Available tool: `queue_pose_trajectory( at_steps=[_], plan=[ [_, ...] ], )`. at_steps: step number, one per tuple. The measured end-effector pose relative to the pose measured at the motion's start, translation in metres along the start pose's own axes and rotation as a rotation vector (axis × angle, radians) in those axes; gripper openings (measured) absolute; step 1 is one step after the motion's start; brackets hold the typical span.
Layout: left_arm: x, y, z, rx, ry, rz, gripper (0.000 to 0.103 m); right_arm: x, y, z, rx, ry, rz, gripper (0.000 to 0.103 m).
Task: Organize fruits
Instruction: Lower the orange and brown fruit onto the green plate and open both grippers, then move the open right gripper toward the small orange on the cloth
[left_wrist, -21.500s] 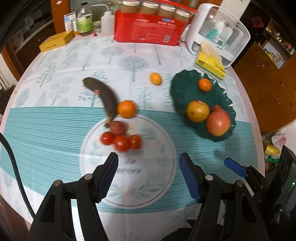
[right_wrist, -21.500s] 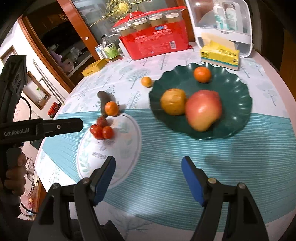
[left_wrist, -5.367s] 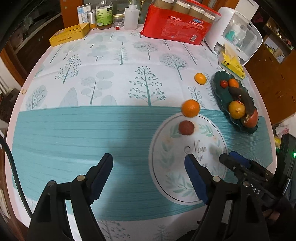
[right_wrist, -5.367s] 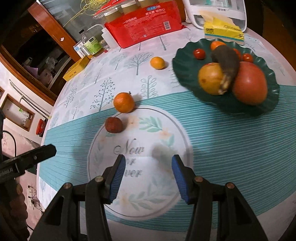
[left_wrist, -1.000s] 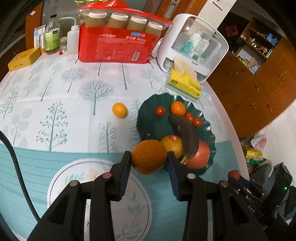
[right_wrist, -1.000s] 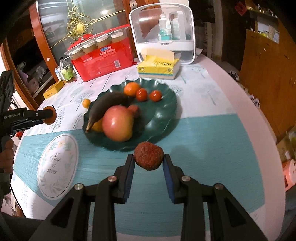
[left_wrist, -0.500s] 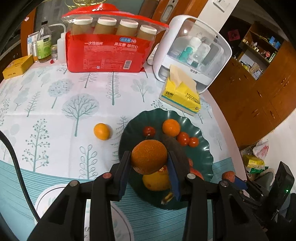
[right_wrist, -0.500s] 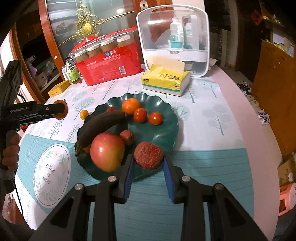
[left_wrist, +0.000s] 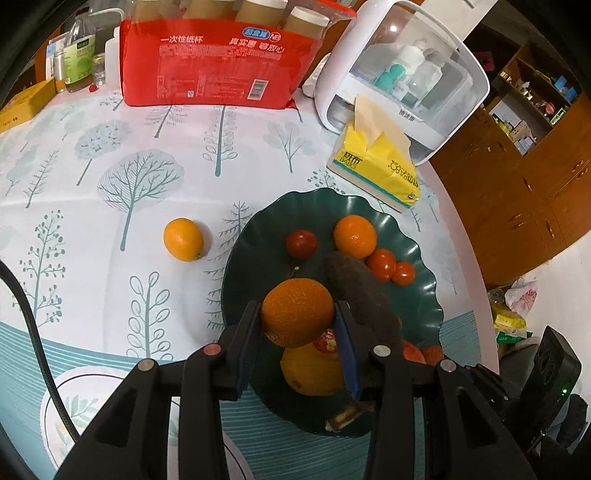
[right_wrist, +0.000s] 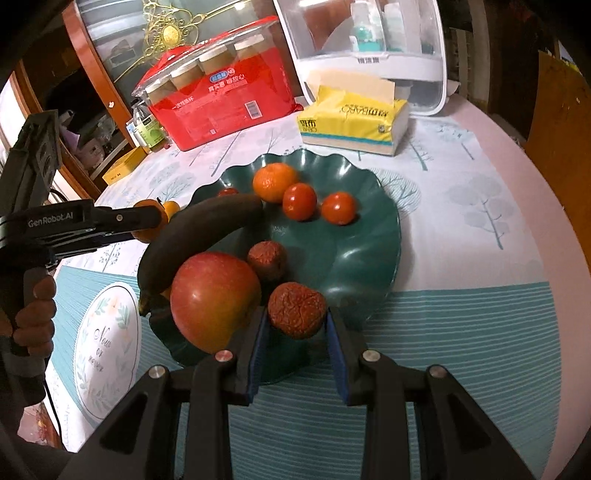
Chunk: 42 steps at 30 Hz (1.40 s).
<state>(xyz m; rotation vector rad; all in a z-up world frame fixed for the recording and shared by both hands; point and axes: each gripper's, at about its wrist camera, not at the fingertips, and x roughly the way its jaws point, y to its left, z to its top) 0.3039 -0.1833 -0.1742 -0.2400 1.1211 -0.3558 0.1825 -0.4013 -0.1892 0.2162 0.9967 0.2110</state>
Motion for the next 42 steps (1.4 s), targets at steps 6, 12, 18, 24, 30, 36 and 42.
queue_pose_trajectory(
  at_steps=[6,12,18,24,30,36,42],
  plan=[
    [0.0,0.001,0.001,-0.011,-0.005,0.0,0.059,0.004,-0.002,0.0,0.012,0.008,-0.003,0.04],
    [-0.012,0.002,-0.003,-0.027,-0.02,0.012,0.068,-0.003,0.0,0.0,0.016,-0.005,-0.009,0.046],
    [-0.033,0.005,-0.016,-0.036,-0.035,0.036,0.072,-0.012,0.005,-0.002,0.039,-0.009,-0.003,0.052],
    [-0.058,0.012,-0.039,-0.051,-0.04,0.059,0.074,-0.028,0.017,-0.008,0.048,-0.032,0.013,0.055],
    [-0.085,0.024,-0.061,-0.067,-0.052,0.084,0.079,-0.038,0.035,-0.017,0.048,-0.039,0.027,0.055],
    [-0.109,0.042,-0.075,-0.072,-0.053,0.109,0.08,-0.044,0.058,-0.026,0.043,-0.05,0.038,0.056],
    [-0.129,0.066,-0.082,-0.069,-0.054,0.129,0.082,-0.042,0.083,-0.031,0.056,-0.056,0.042,0.057]
  ],
)
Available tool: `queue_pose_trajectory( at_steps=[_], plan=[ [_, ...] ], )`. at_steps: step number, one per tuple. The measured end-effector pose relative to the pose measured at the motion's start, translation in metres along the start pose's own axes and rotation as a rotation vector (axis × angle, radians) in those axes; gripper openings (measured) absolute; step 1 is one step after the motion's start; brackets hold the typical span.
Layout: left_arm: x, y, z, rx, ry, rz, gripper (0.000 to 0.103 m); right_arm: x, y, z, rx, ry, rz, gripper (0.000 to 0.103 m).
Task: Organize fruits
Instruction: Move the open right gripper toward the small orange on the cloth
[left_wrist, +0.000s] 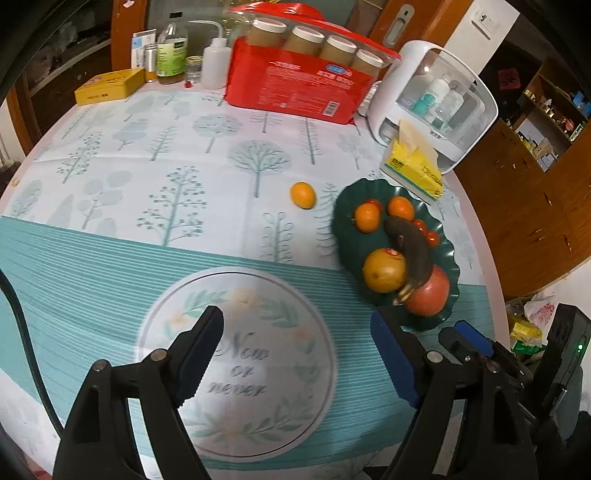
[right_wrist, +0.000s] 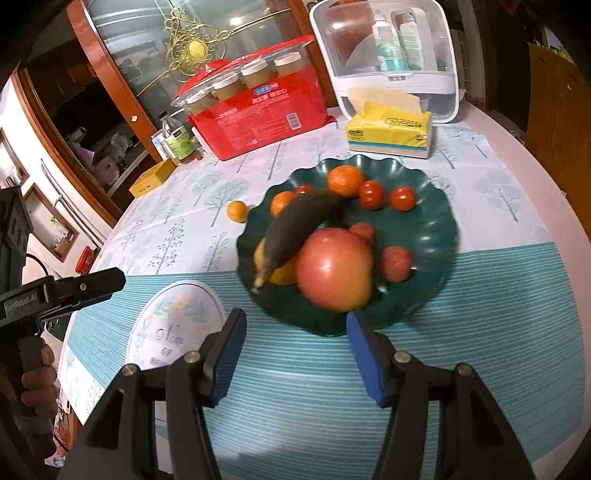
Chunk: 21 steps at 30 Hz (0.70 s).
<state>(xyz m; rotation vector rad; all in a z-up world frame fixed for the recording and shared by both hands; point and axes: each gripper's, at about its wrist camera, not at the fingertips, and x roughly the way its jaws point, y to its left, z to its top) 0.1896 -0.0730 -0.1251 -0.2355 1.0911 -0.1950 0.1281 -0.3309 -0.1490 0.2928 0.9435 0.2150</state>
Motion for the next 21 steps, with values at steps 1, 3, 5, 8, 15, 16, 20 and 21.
queue_pose_trajectory(
  at_steps=[1,3,5,8,15,16,20,21],
  plan=[
    [-0.002,0.004,0.0,0.0,0.0,0.002,0.082,0.001,0.005,-0.001,0.001,-0.002,0.0,0.057],
    [-0.007,0.016,-0.001,0.003,0.004,0.012,0.082,0.004,0.014,-0.001,0.005,-0.004,-0.001,0.057],
    [-0.01,0.025,0.0,0.002,0.007,0.03,0.082,0.008,0.026,-0.001,0.01,-0.006,0.002,0.057],
    [-0.017,0.041,0.002,0.008,0.011,0.066,0.083,0.014,0.042,-0.001,0.01,-0.006,-0.002,0.057],
    [-0.032,0.083,0.01,0.013,0.012,0.099,0.084,0.04,0.084,0.005,-0.005,0.001,-0.009,0.057],
    [-0.033,0.087,0.011,0.015,0.011,0.1,0.084,0.044,0.09,0.007,-0.007,0.001,-0.01,0.057],
    [-0.035,0.106,0.019,0.029,0.017,0.102,0.084,0.064,0.111,0.017,-0.013,-0.002,-0.024,0.057],
    [-0.035,0.11,0.022,0.037,0.02,0.103,0.084,0.069,0.117,0.02,-0.015,-0.006,-0.028,0.057]
  ],
)
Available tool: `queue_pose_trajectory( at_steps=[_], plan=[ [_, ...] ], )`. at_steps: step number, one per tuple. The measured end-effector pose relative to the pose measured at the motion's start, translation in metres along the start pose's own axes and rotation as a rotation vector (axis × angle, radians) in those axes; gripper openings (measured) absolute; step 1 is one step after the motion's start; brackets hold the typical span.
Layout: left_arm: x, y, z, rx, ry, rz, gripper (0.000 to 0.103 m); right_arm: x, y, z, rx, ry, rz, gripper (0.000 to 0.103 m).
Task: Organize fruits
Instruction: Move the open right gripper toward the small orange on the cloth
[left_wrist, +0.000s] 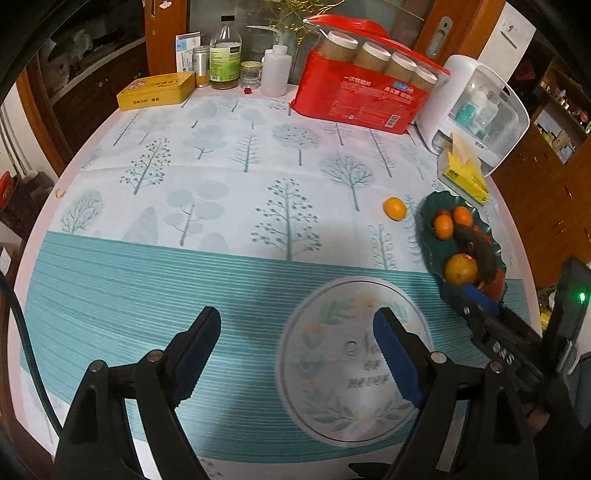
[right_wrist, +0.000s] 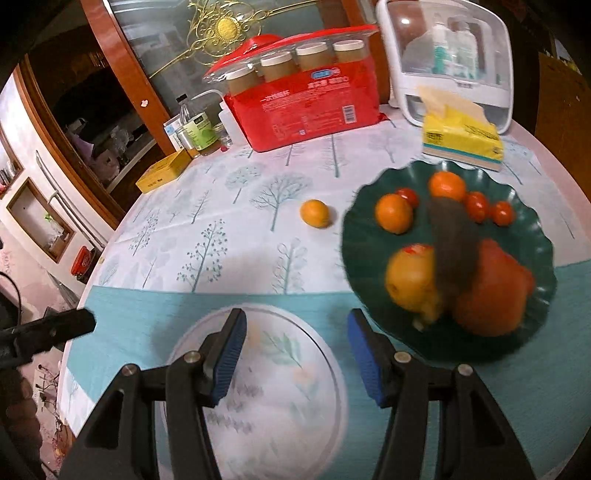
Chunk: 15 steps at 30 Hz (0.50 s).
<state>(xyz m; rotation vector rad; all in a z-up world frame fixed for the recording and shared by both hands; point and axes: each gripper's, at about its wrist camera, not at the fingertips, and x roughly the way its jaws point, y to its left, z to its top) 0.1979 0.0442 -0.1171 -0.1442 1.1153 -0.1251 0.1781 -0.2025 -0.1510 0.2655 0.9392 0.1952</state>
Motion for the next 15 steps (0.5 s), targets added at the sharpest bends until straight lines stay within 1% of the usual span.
queue_pose_trajectory(
  at_steps=[3,7,15],
  plan=[
    [0.003,0.012,0.008,0.022,0.003,0.004,0.084,0.013,0.013,0.009,-0.015,-0.013,-0.017,0.057],
    [0.01,0.026,0.02,0.039,0.011,0.003,0.084,0.036,0.03,0.021,-0.055,-0.02,-0.061,0.057],
    [0.032,0.045,0.042,0.034,0.036,-0.02,0.084,0.073,0.037,0.047,-0.089,-0.039,-0.153,0.057]
  ],
)
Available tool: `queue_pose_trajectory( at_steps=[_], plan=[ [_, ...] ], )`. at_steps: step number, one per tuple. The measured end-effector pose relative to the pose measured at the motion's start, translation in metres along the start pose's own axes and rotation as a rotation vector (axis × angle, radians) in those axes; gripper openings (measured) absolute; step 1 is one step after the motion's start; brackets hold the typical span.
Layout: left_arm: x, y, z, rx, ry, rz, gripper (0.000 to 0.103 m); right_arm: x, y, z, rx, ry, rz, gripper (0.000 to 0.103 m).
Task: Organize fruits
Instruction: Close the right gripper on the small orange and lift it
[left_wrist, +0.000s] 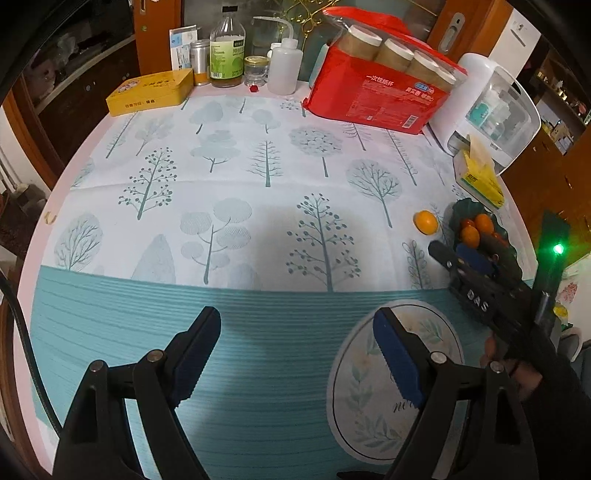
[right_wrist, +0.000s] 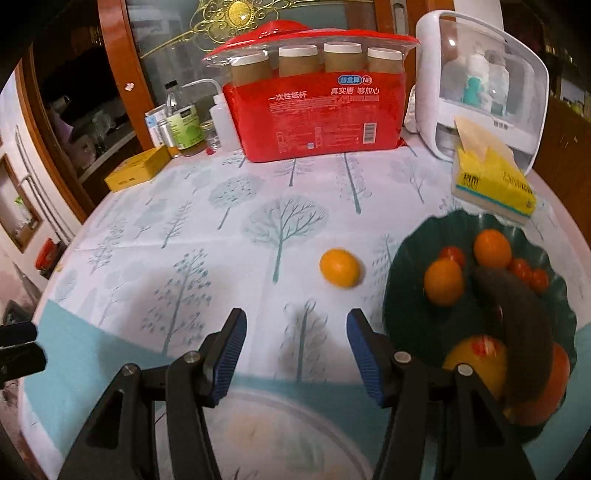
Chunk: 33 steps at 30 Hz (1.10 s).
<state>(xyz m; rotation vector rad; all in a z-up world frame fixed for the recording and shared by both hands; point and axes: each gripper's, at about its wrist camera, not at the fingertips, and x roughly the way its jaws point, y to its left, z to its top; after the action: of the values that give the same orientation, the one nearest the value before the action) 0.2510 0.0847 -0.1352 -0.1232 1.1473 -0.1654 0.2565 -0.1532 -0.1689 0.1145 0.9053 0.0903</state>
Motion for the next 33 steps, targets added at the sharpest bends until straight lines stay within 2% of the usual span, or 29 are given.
queue_pose_trajectory(
  at_steps=[10,12,19,25,28,32,33],
  plan=[
    [0.025,0.01,0.013,-0.015,0.033,-0.033,0.084,0.044,-0.004,0.027,-0.035,0.014,-0.095,0.055],
    [0.029,0.013,0.016,-0.02,0.038,-0.037,0.084,0.052,-0.003,0.028,-0.058,0.031,-0.11,0.05],
    [0.042,0.014,0.022,-0.022,0.059,-0.059,0.084,0.067,0.0,0.025,-0.133,0.045,-0.224,0.047],
    [0.052,0.011,0.025,-0.01,0.082,-0.081,0.084,0.075,-0.001,0.024,-0.159,0.053,-0.279,0.044],
    [0.055,0.011,0.024,-0.015,0.081,-0.097,0.084,0.077,0.0,0.023,-0.169,0.049,-0.292,0.041],
    [0.056,0.014,0.023,-0.025,0.079,-0.102,0.084,0.077,0.002,0.023,-0.183,0.044,-0.292,0.029],
    [0.056,0.015,0.023,-0.028,0.077,-0.102,0.084,0.078,0.003,0.023,-0.186,0.044,-0.295,0.029]
  ],
)
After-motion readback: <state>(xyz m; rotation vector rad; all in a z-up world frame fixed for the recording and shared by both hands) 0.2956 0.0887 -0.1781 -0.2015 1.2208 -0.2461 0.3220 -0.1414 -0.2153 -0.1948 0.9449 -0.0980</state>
